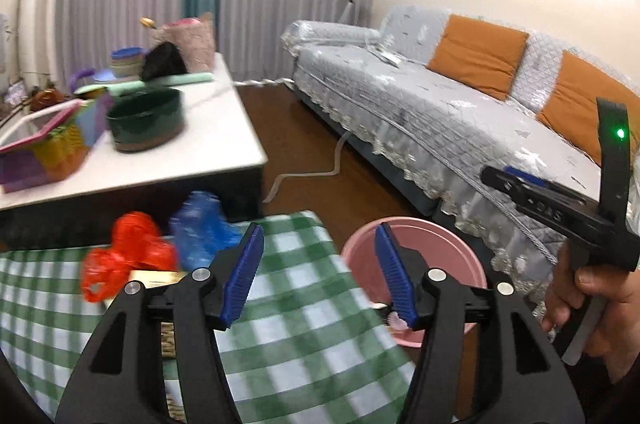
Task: Collect trash
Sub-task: 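Move both open tools back to the red and blue plastic bags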
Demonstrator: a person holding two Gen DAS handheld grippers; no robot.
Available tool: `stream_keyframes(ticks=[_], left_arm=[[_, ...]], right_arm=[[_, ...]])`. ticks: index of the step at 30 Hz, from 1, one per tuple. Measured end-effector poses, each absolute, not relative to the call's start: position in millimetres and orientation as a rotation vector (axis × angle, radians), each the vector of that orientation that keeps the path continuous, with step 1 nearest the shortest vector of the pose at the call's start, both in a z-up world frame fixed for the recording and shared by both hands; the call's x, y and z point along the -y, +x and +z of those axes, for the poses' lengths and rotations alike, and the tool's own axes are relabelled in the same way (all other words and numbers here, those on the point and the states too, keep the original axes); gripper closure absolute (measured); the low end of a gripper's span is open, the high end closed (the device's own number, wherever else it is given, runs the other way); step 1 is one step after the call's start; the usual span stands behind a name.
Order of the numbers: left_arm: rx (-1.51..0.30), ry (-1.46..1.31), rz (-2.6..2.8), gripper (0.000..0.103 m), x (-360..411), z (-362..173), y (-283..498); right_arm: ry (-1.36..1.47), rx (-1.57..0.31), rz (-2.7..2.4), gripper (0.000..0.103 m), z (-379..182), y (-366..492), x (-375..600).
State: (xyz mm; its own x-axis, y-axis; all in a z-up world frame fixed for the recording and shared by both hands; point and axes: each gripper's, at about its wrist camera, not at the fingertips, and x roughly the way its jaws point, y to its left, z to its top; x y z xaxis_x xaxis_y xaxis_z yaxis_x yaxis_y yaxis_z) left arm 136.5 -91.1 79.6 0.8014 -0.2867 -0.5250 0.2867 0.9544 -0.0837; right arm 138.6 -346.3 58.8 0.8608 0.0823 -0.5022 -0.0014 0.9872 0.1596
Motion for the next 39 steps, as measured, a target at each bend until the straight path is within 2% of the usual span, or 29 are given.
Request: stream_keyframes(ticks=[9,11,16,19,21,32,39], left_arm=[[-0.559,-0.024,-0.248,0.046,4,106,144],[-0.568,-0.026,-0.233,0.05,-9,106,150],[-0.583,-0.051,-0.208,0.073,-54,97,171],[-0.619,-0.104,-0.164,0.077,-81,76,184],[-0.662,-0.137,-0.111,0.083,-97,56,195],[-0.738,-0.205,-0.123,0.081,-123,9,229],[-0.785,-0.195,-0.127,0.063,-120,-19,240]], right_arm=[[0.153,-0.509,0.098,0.054,65,127,314],[0.175,-0.515,0.111,0.055,65,128,311],[0.192,-0.529,0.141,0.058,60,132,294],[0.191,-0.541,0.169,0.068,56,137,281],[0.182,-0.548,0.184,0.073,51,138,272],[0.151,-0.598,0.286,0.074,37,164,209],[0.113,-0.621,0.344,0.074,25,186,160]])
